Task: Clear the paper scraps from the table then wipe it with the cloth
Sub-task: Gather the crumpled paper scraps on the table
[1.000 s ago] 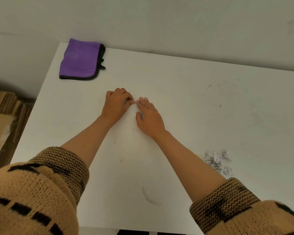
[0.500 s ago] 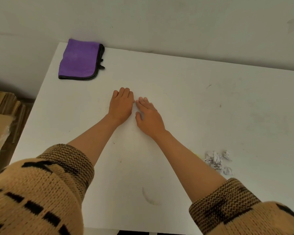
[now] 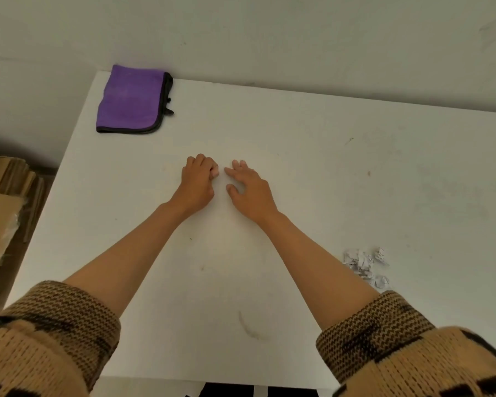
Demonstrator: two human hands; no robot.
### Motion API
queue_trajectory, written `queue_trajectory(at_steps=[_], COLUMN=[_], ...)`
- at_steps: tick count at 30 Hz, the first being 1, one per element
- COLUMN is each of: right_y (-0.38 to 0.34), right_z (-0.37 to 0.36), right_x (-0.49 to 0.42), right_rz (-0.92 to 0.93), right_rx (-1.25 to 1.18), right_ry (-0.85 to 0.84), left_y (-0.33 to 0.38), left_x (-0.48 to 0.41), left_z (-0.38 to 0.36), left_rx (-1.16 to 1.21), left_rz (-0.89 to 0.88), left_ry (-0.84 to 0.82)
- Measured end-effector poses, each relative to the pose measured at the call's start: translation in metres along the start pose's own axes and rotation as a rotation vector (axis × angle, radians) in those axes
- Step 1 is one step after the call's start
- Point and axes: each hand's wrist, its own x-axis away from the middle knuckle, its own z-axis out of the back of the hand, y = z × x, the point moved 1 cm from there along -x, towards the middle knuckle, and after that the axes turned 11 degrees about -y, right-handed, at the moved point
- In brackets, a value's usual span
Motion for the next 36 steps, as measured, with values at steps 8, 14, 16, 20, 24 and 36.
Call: queue_trajectory(at_steps=[8,14,16,20,24,36], right_y=[-0.019,-0.015,-0.007,0.013,0.041,0.095], right_z=[0.026,0.035,0.043,0.068,0.097,0.076], right_x=[0.016,0.058,0.073,0.107,0.142,0.19], right_rz=[-0.053,-0.049,-0.043,-0.045,-0.109,-0.03], right_rx=[-0.368,-0.614,-0.593,-0.445,-0.342,0.41], right_ry=[-0.253,-0.216,-0.209,-0.218,-0.21,0.02], left_y=[0.037,0.08,0.09,0.12,0.163,0.207], left_x=[0.044,0.063,0.07,0.089,0.104,0.13], left_z=[0.015,0.005,-0.006,-0.038,-0.074,-0.155], left_rx=[0.411,0.7,0.795,0.874,0.873,0.381], left_rz=[0.101,0.188,0.241,0.301,0.354,0.319], left_ry=[0.093,0.188,0.179,0.213,0.233,0.214])
